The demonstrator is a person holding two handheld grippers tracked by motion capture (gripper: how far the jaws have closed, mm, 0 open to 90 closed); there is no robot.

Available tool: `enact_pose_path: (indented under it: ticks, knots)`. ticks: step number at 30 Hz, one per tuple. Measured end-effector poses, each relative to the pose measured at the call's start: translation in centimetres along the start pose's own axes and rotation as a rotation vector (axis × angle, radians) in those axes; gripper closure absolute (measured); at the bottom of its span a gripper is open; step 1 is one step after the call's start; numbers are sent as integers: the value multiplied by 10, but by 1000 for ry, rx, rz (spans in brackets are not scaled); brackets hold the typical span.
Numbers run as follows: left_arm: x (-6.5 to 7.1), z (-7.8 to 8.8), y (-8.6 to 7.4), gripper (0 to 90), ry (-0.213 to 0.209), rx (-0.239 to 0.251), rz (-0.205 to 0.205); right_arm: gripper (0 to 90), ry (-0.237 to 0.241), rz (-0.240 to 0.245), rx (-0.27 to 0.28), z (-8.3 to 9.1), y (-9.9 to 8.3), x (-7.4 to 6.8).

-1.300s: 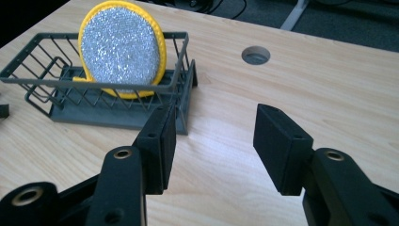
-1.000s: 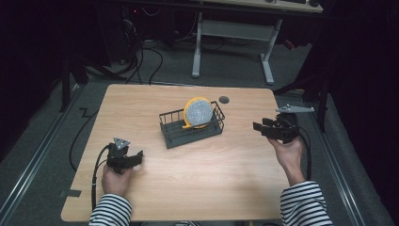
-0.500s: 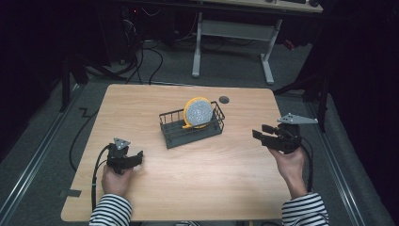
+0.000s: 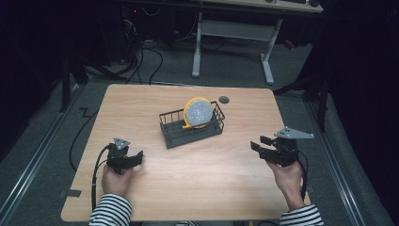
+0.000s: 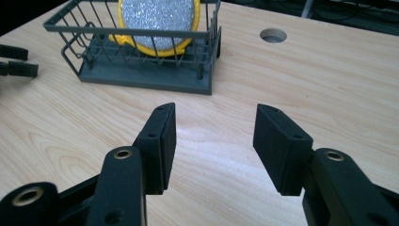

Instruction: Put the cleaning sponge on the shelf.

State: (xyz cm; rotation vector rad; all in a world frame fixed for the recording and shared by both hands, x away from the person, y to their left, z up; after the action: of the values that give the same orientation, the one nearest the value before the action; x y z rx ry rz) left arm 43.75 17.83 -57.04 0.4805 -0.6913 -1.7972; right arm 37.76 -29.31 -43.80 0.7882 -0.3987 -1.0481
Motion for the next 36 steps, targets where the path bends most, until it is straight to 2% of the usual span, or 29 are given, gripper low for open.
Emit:
enact_pose_path:
  ticks: [10,18,27,36]
  knots:
    - [0,0,0,263,0,0,0,494,12,-35,-5,-6,-20,-1]
    - [0,0,0,263,0,0,0,479,17,-67,-16,-25,-40,-1]
    - [0,0,0,263,0,0,0,472,9,-68,-34,-38,-52,1]
    - [0,0,0,263,1,0,0,456,-14,-99,-51,-50,-65,10]
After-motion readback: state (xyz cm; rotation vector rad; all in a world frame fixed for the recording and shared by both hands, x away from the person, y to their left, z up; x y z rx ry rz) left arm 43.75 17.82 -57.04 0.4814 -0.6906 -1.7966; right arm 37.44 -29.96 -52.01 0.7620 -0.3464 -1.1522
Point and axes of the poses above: each handheld gripper's, and its own axes: z roughly backward along the jaws, y roughly out of its top, x roughly to its right, the point moved 5 cm from there along -z, roughly forward along the jaws, and after that the axes turned 6 degrees about -x, right-handed, at the moved point
